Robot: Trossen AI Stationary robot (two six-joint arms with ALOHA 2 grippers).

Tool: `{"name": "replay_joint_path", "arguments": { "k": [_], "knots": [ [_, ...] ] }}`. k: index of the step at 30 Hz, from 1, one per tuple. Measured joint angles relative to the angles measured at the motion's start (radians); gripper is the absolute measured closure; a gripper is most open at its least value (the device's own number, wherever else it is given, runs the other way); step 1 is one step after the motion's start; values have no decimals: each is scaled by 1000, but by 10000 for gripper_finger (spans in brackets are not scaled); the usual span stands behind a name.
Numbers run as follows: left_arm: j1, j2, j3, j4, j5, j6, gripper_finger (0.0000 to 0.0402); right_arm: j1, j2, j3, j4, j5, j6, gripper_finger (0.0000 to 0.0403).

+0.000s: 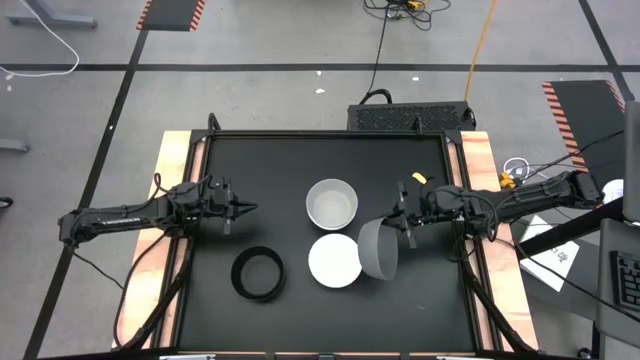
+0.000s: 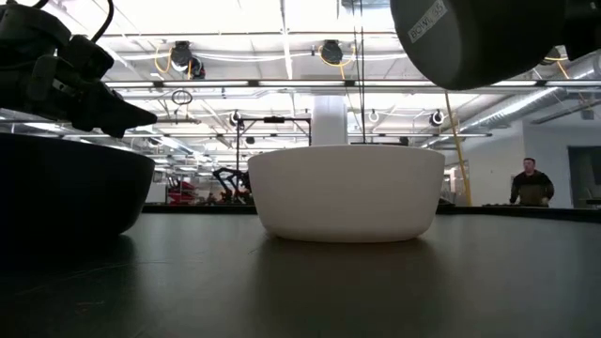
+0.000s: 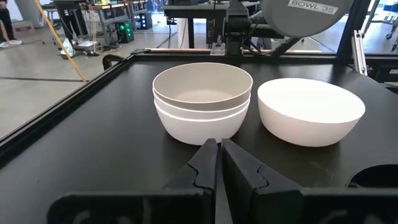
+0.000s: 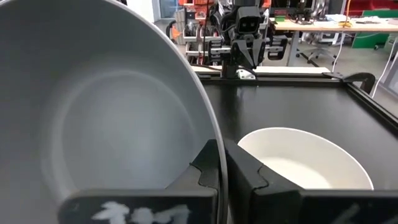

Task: Nest bowls inside each other
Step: Stack the dark grey bowl on top of the light grey bowl

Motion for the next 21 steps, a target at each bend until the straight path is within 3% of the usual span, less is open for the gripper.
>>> {"name": "replay_joint_path", "arguments": {
  "k": [14, 21],
  "knots": [
    [0, 0, 0, 0, 0, 0, 376, 0, 0, 0, 20, 0, -22, 403],
    [0, 0, 0, 3, 0, 14, 376, -12, 0, 0, 119, 3, -51, 403]
  ]
}}
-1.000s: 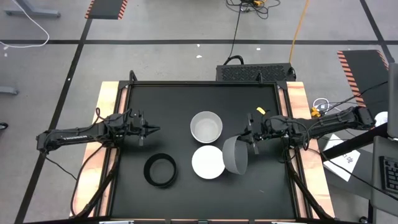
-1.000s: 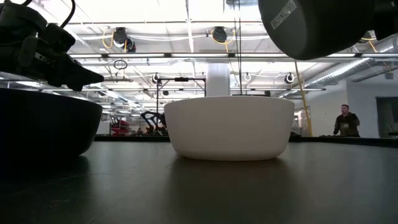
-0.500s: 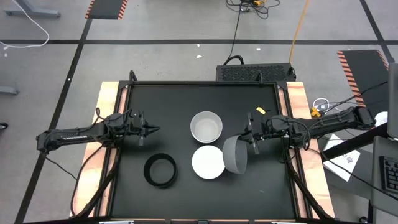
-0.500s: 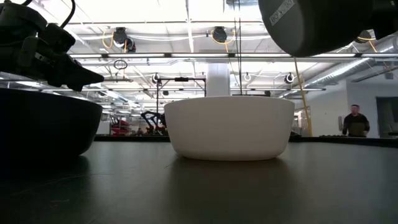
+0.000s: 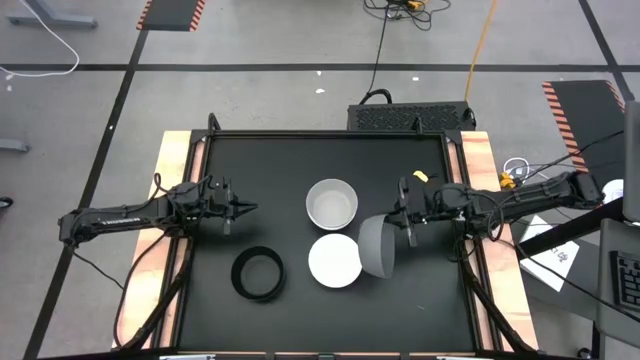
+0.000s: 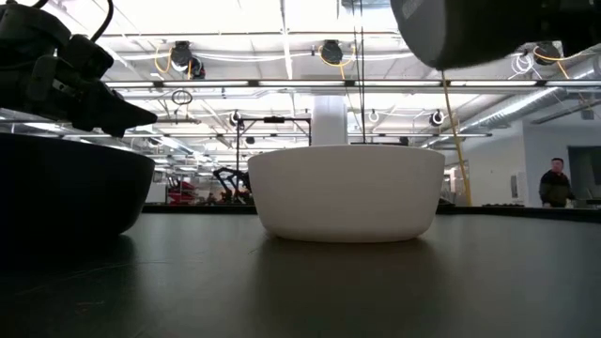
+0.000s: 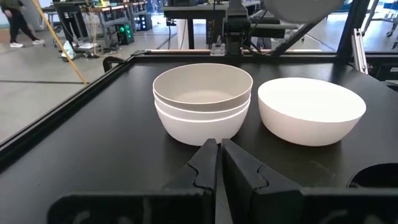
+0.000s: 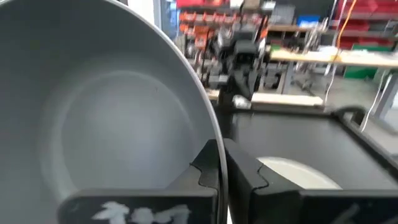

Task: Nest bowls inside each other
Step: Stack the dark grey bowl on top of the light grey bowl

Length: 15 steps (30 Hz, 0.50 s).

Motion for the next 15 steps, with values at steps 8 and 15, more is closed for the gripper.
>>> {"name": "replay_joint_path", "arguments": {
  "k": [8, 15],
  "knots": [
    [0, 0, 0, 7, 0, 2, 376, -109, 0, 27, 40, -39, 36, 403],
    [0, 0, 0, 7, 11, 3, 376, -214, 2, 100, -27, -133, 57, 403]
  ]
}}
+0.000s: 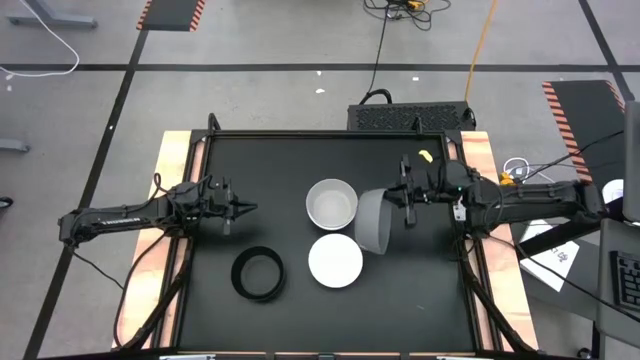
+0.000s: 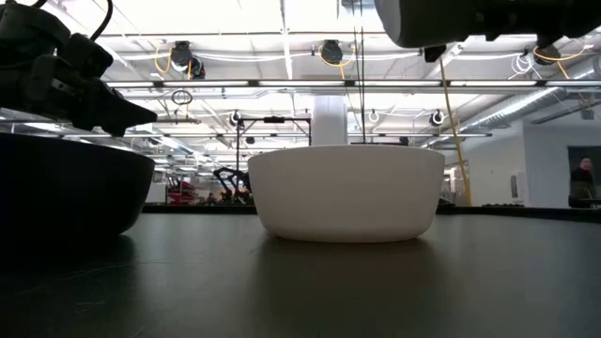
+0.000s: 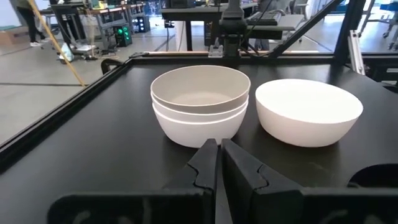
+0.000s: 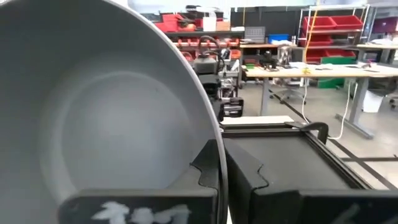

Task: Nest bowls inside each other
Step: Stack the dark grey bowl on top of the light grey bowl

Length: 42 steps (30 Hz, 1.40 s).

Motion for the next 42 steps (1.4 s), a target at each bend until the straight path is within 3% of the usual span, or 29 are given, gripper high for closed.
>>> {"name": "replay_joint_path", "arguments": {
  "k": [22, 31, 42],
  "knots": [
    [0, 0, 0, 1, 16, 14, 376, -211, 247, 225, -84, -215, 3, 403],
    [0, 0, 0, 0, 17, 18, 376, -294, 418, 557, -501, -216, -52, 403],
    [0, 0, 0, -10, 18, 36, 376, -370, 670, 866, -832, -216, -90, 403]
  ]
}}
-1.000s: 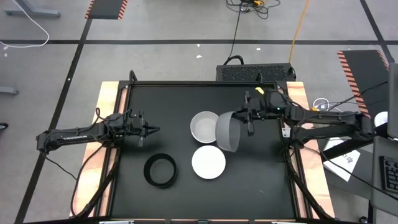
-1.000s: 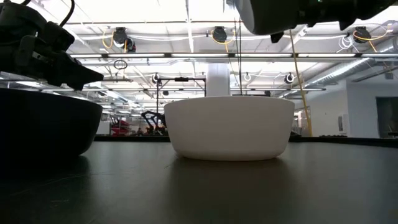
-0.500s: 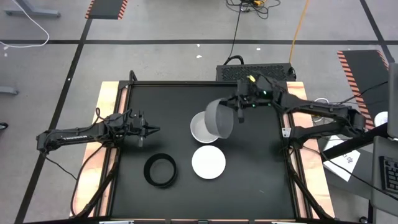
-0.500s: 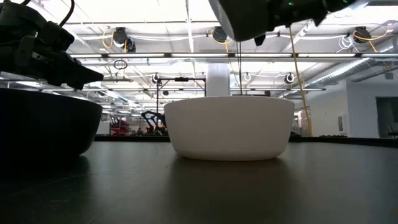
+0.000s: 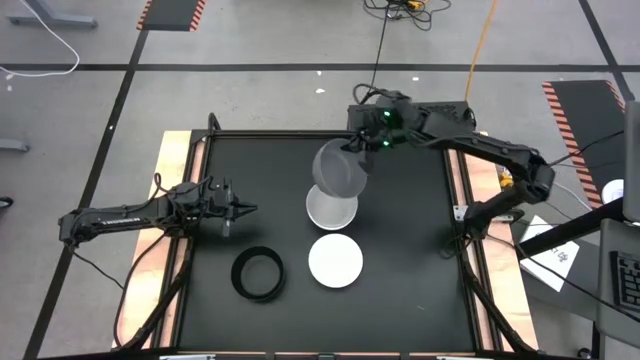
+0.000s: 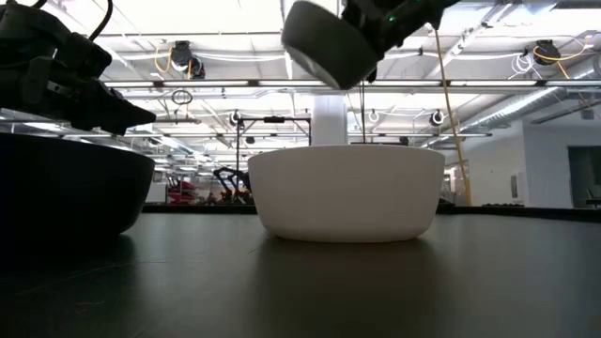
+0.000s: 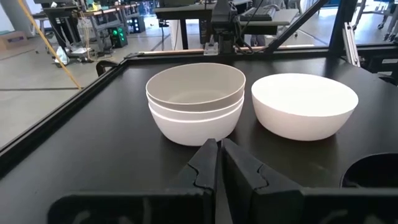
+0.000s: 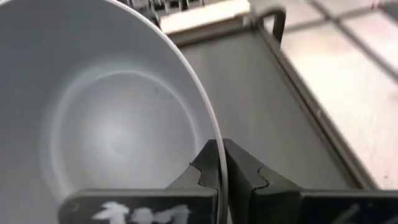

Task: Nest bowls inside each other
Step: Stack the dark grey bowl on top of the light grey bowl

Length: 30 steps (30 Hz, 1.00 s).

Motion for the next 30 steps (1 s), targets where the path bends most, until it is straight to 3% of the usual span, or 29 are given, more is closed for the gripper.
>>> {"name": "replay_joint_path", "arguments": {
  "k": [13, 18, 30],
  "knots": [
    [0, 0, 0, -7, 0, 7, 376, -21, 246, 247, -350, -16, -255, 403],
    [0, 0, 0, -8, 0, 11, 376, -19, 310, 359, -469, 39, -351, 403],
    [0, 0, 0, -9, -1, 18, 376, 32, 391, 448, -571, 37, -516, 403]
  ]
}}
